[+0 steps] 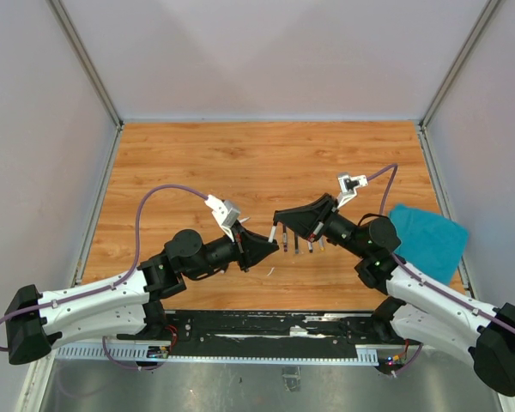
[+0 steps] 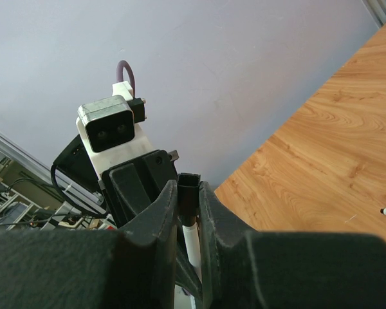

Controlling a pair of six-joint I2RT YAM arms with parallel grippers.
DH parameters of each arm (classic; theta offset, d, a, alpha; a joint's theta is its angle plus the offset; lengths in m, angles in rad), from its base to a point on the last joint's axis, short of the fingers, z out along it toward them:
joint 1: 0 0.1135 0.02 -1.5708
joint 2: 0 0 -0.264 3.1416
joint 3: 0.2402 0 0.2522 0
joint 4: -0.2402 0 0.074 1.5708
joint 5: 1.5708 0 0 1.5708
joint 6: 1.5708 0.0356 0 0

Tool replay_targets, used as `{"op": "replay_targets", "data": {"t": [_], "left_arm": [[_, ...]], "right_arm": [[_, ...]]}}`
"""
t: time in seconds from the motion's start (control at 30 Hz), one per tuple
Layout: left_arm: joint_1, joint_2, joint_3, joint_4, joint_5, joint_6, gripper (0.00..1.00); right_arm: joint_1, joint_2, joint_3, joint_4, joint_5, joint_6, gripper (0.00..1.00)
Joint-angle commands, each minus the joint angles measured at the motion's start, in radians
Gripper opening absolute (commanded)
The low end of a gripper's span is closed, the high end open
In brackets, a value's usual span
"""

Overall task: Insert the pens into the pen caps
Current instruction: Insert the pen cap onto the pen.

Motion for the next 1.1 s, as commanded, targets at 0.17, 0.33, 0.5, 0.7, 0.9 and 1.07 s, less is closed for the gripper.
{"op": "replay_targets", "data": {"t": [0.17, 0.33, 0.5, 0.7, 0.9, 1.07], "left_arm": [[-0.011, -0.013, 0.016, 0.133, -0.038, -0.008, 0.0], [-0.013, 0.006, 0.046, 0.136, -0.032, 0.0, 0.0], [-0.012, 0.005, 0.063, 0.135, -0.038, 0.008, 0.0], [-0.011, -0.006, 0.076, 0.141, -0.032, 0.013, 0.0], [-0.012, -0.026, 0.073, 0.171, -0.03, 0.013, 0.01], [-0.012, -0.025, 0.082, 0.179, -0.023, 0.014, 0.0]], "right_arm": [[0.011, 0.002, -0.042, 0.034, -0.039, 0.01, 0.02], [0.042, 0.011, -0.047, 0.016, -0.034, -0.024, 0.01], [0.083, 0.004, -0.056, -0.027, -0.021, -0.063, 0.01], [0.157, -0.045, -0.081, -0.124, 0.043, -0.121, 0.01], [0.219, -0.078, -0.136, -0.141, 0.114, -0.129, 0.01], [0.275, -0.059, -0.168, -0.137, 0.161, -0.131, 0.0]]}}
